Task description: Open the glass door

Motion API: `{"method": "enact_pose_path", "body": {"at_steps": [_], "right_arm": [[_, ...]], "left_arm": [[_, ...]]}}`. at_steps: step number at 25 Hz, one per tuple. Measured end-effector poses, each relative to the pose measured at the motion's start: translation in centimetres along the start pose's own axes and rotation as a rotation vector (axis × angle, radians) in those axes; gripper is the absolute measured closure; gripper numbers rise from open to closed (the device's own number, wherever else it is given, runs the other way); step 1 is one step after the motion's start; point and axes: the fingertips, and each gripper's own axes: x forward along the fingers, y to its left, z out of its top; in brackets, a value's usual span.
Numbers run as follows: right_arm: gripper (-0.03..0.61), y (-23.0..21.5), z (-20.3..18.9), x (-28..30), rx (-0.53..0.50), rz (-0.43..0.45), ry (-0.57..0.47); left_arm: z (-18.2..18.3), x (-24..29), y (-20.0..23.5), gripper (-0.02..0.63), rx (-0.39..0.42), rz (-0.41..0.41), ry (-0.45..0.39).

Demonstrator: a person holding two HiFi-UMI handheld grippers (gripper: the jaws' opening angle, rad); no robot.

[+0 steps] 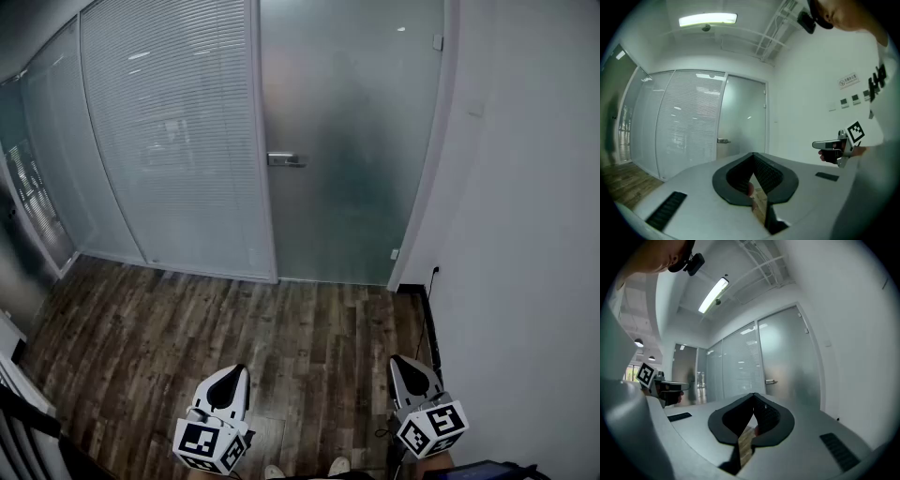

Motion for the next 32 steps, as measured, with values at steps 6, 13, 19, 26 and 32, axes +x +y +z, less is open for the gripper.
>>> {"method": "enact_pose_path", "body": {"at_steps": [6,13,19,26,32], "right_arm": [[0.577,-2.5,-0.3,-0.1,0.012,0.019,0.007],[0.577,-6.4,-1.3,0.0,0.045,0.056,0.018],[0.577,-7.6,-2.8,1.9,0.052,0.094,0.052],[0.577,-9.0,-3.2,5.5,0.032,0.099,0.069],[0.577,-9.6,-2.4,10.1,-0.012,0.072,0.076]], "left_arm": [[-0.1,1.2,-2.0,0.615,0.006,0.013,0.012],[-0.8,2.8,-4.4,0.615,0.004,0.060,0.025],[-1.1,4.5,-4.7,0.615,0.023,0.080,0.035],[-1.7,9.0,-3.2,0.615,0.010,0.061,0.030],[-1.0,14.2,0.5,0.615,-0.012,0.026,0.000]]}}
